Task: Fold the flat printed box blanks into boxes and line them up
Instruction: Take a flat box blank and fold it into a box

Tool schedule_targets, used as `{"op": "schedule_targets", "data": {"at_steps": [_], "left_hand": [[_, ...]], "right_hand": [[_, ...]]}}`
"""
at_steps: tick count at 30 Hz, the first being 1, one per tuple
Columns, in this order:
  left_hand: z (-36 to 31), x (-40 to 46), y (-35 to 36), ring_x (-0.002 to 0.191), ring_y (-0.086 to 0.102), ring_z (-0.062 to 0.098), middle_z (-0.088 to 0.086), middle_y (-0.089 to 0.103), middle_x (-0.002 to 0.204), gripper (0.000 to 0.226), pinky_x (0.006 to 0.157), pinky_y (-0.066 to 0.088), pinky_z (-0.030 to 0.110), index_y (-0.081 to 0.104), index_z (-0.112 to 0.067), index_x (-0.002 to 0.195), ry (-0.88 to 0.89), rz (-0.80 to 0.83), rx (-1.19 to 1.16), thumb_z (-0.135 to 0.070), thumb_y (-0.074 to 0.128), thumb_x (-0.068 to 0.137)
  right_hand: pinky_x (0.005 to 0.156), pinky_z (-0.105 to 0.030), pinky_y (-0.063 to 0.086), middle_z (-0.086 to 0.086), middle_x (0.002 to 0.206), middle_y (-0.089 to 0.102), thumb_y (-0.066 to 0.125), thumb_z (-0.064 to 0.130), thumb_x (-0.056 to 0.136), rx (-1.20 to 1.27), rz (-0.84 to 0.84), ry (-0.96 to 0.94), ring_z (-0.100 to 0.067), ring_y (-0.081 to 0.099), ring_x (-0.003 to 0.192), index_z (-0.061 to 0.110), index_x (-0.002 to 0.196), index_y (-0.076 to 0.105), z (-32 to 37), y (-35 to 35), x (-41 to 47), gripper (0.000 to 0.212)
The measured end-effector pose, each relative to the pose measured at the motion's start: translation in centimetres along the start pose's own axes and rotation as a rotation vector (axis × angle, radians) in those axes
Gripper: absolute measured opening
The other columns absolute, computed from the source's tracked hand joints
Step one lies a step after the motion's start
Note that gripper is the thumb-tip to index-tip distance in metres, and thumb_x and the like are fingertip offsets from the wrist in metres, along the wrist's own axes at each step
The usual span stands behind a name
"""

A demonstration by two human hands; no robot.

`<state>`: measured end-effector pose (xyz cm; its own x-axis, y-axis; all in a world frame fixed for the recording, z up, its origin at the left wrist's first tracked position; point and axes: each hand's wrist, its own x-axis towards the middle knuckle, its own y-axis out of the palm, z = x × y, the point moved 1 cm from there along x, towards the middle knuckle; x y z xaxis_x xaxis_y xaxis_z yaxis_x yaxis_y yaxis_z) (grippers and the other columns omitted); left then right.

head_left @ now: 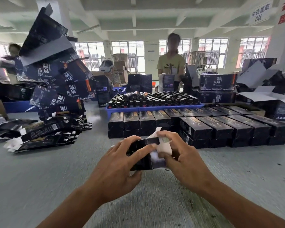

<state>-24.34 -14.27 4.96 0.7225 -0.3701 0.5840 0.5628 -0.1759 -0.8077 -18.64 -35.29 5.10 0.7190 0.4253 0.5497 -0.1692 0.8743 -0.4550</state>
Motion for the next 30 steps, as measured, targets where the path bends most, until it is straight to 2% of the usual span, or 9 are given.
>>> {"op": "schedule_targets", "data": {"at_steps": [3,6,9,13,21,23,26,28,30], "left_hand": [[-0.12,0.01,0.02,0.118,0.06,0.027,0.005,0.045,0.144,0.067,0.087,0.055,0.039,0.04,-0.037,0.146,-0.008,-0.008,0.008,-0.042,0.049,0.079],[0.15,-0.08,0.2,0.123,0.056,0.027,0.004,0.042,0.151,0.065,0.09,0.054,0.041,0.041,-0.036,0.145,0.007,-0.022,0.008,-0.046,0.057,0.083],[0.31,-0.16,0.2,0.128,0.054,0.027,0.001,0.039,0.155,0.064,0.091,0.056,0.043,0.041,-0.034,0.144,0.013,-0.035,0.001,-0.059,0.056,0.087],[0.17,-0.23,0.16,0.125,0.057,0.029,0.004,0.043,0.152,0.063,0.085,0.058,0.041,0.044,-0.032,0.14,0.037,-0.064,0.007,-0.049,0.062,0.082],[0.13,-0.37,0.15,0.135,0.048,0.032,0.006,0.038,0.154,0.069,0.081,0.061,0.047,0.036,-0.036,0.149,0.001,-0.065,0.002,-0.04,0.062,0.085],[0.21,-0.37,0.14,0.138,0.044,0.032,0.005,0.036,0.156,0.064,0.083,0.061,0.047,0.038,-0.038,0.147,-0.006,-0.064,0.002,-0.039,0.06,0.087],[0.53,-0.44,0.19,0.139,0.042,0.031,0.004,0.036,0.156,0.06,0.082,0.061,0.047,0.045,-0.036,0.144,-0.017,-0.065,-0.03,-0.036,0.065,0.088],[0.68,-0.48,0.28,0.139,0.041,0.03,0.003,0.037,0.155,0.058,0.082,0.061,0.046,0.046,-0.036,0.143,-0.014,-0.066,-0.033,-0.038,0.062,0.087],[0.7,-0.48,0.4,0.139,0.041,0.029,0.003,0.037,0.155,0.057,0.081,0.061,0.045,0.047,-0.036,0.142,-0.001,-0.069,-0.032,-0.039,0.059,0.087]], "right_hand": [[0.074,-0.029,0.062,0.01,0.093,0.072,0.063,0.018,0.098,-0.03,-0.042,-0.002,-0.007,0.071,0.083,0.064,0.138,0.031,0.13,0.35,-0.19,0.069],[0.073,-0.029,0.06,0.008,0.094,0.072,0.062,0.022,0.098,-0.047,-0.062,0.005,-0.008,0.071,0.082,0.067,0.141,0.02,0.18,0.41,-0.38,0.076],[0.071,-0.024,0.059,0.012,0.098,0.07,0.061,0.024,0.099,-0.078,-0.052,-0.02,-0.005,0.07,0.082,0.062,0.139,0.033,0.29,0.43,-0.5,0.062],[0.067,-0.008,0.047,0.036,0.092,0.062,0.061,0.019,0.099,-0.179,-0.057,-0.085,0.008,0.063,0.082,0.039,0.128,0.058,0.45,0.55,-0.63,0.035],[0.075,-0.006,0.044,0.031,0.103,0.064,0.062,0.022,0.099,-0.197,-0.029,-0.06,0.009,0.063,0.092,0.035,0.13,0.063,0.62,0.6,-0.54,0.034],[0.075,-0.008,0.047,0.029,0.109,0.065,0.066,0.039,0.094,-0.174,0.004,-0.031,0.008,0.064,0.097,0.041,0.133,0.059,0.76,0.42,-0.53,0.04],[0.077,-0.005,0.046,0.042,0.121,0.048,0.068,0.069,0.075,-0.211,0.109,0.013,0.016,0.057,0.105,0.051,0.141,0.045,0.82,0.11,-0.59,0.072],[0.076,0.001,0.043,0.047,0.119,0.039,0.077,0.056,0.077,-0.225,0.15,0.002,0.024,0.05,0.107,0.051,0.145,0.04,0.79,0.29,-0.69,0.077],[0.081,0.004,0.039,0.041,0.124,0.043,0.079,0.045,0.082,-0.234,0.122,-0.013,0.024,0.047,0.11,0.044,0.146,0.042,0.86,0.37,-0.7,0.074]]}}
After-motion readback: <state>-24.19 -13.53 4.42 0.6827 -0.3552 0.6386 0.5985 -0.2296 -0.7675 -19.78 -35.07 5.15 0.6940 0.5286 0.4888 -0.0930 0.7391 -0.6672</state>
